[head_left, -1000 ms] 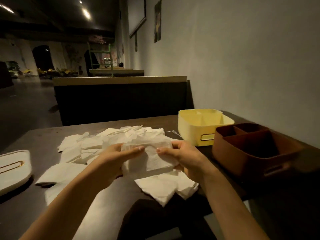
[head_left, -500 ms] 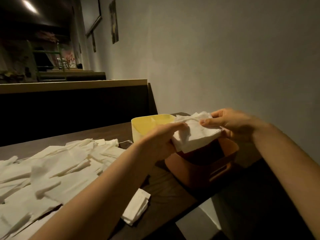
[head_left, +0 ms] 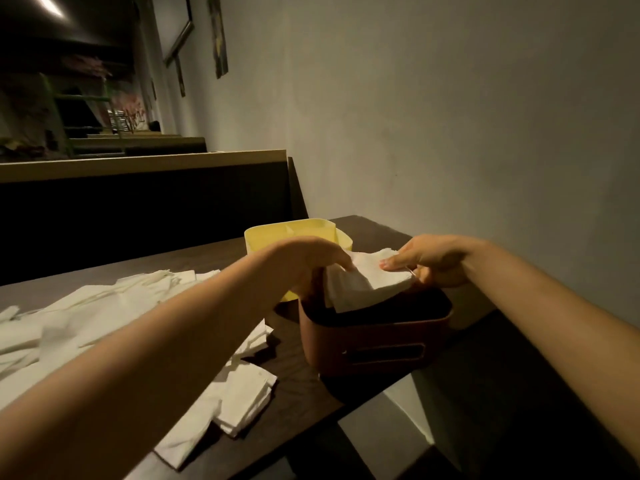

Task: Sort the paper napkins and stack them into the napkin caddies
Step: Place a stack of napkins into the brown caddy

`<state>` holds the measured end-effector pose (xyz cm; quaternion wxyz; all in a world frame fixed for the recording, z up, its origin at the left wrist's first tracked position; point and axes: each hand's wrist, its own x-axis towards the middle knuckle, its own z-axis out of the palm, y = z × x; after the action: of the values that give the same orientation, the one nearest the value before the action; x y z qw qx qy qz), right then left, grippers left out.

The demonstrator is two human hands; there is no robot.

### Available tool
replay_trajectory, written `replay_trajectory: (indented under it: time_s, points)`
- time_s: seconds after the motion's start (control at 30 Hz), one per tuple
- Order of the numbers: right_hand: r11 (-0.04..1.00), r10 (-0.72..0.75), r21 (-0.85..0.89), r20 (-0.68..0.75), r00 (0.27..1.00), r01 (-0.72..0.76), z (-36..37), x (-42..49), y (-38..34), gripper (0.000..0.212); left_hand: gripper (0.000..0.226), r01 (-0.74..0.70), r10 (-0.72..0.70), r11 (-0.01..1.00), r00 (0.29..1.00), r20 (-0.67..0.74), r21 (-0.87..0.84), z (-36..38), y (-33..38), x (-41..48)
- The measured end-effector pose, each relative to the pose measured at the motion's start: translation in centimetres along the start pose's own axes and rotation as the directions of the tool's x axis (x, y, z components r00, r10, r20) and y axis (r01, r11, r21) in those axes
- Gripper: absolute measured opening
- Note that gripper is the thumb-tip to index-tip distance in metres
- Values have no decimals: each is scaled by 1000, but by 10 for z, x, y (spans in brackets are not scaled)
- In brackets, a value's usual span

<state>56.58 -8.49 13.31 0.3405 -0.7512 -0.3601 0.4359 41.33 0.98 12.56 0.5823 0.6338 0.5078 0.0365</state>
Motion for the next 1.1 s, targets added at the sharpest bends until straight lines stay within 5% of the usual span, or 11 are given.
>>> replay_trajectory:
  time_s: [0.17,0.4,0.67,0.8,0.93,1.1]
  points:
    - [998,26,-59,18,1000,-25,11,5,3,13,62,-6,9,999,997,81,-34,-14,-6,0]
    - [944,145,-310,89,985,-111,11,8,14,32,58,-5,-6,958,999,36,286,7,-9,4]
    - [809,234,-569,76,969,-150,27,24,12,12,13,52,-61,748,998,-10,662,21,-13,20]
    - [734,209,-670,65,976,-113,34,32,15,12,10,8,-22,582,1000,6,813,25,-15,21]
    - [627,145,-777,43,989,-58,42,34,19,27,37,-43,13,554,999,43,831,31,-20,25]
    - [472,59,-881,3,998,-26,51,38,23,34,42,-91,135,611,991,10,786,37,-22,21]
